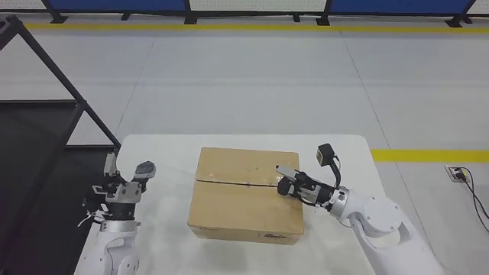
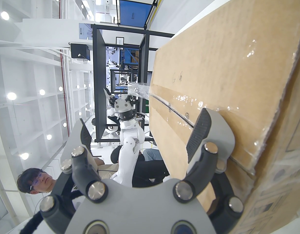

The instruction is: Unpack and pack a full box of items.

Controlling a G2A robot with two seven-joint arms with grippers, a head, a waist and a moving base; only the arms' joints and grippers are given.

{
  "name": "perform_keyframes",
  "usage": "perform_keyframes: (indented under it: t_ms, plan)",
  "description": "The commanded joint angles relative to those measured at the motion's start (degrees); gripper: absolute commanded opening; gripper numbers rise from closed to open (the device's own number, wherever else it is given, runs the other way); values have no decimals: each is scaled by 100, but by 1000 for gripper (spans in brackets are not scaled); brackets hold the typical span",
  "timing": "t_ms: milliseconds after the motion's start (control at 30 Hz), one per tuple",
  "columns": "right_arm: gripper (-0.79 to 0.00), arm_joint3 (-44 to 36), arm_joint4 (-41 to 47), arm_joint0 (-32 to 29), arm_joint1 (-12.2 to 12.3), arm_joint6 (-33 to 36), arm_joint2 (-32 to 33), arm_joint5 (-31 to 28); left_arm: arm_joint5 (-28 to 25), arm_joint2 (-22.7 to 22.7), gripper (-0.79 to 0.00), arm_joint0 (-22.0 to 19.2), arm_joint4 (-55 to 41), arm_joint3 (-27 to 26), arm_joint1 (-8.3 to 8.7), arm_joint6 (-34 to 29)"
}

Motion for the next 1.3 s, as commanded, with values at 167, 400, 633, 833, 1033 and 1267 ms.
perform_keyframes:
  t_ms: [167, 400, 633, 833, 1033, 1267]
  plan:
    - [0, 0, 0, 0, 0, 0, 0, 0, 338, 86, 0, -181, 223, -346, -53, 132]
    - [0, 0, 0, 0, 0, 0, 0, 0, 449, 372, 0, -287, 565, -686, -126, 179]
    - [0, 0, 0, 0, 0, 0, 0, 0, 520, 605, 0, -363, 781, -815, -201, 275]
    - [0, 0, 0, 0, 0, 0, 0, 0, 521, 740, 0, -372, 936, -902, -256, 272]
    - [0, -150, 23, -167, 17, -218, 111, 69, 573, 872, 0, -416, 1046, -942, -311, 257]
    - [0, -271, 41, -267, 51, -174, 225, 240, 643, 1018, 0, -452, 1165, -960, -369, 168]
